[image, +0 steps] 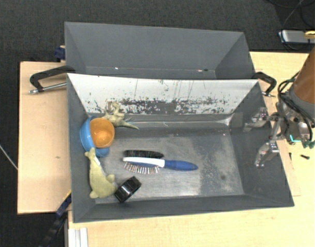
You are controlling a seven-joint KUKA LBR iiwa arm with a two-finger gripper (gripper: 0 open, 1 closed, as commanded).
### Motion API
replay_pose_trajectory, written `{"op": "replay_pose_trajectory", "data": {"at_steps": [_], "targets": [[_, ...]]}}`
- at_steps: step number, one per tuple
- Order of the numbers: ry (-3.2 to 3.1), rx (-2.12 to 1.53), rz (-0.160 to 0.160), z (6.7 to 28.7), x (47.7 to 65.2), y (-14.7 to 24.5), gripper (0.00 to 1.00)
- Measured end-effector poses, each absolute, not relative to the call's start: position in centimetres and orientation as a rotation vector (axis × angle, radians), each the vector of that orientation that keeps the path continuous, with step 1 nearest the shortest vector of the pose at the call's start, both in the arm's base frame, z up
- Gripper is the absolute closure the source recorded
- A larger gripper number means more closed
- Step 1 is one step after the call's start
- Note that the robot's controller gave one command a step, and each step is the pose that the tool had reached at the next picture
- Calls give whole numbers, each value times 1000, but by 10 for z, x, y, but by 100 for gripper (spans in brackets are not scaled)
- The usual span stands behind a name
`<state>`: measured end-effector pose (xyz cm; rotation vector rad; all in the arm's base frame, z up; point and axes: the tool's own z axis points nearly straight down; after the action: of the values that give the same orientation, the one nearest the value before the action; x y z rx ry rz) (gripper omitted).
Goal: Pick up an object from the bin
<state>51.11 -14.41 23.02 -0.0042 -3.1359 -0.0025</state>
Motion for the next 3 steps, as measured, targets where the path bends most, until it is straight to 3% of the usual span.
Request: {"op": "replay_pose_trajectory", "data": {"at_steps": [1, 2, 3], "targets": [[-3137, 42, -8, 168, 509, -44, 0], [-3131, -161, -5, 77, 509, -16, 0], [-3137, -163, -2, 80, 510, -18, 100]]}}
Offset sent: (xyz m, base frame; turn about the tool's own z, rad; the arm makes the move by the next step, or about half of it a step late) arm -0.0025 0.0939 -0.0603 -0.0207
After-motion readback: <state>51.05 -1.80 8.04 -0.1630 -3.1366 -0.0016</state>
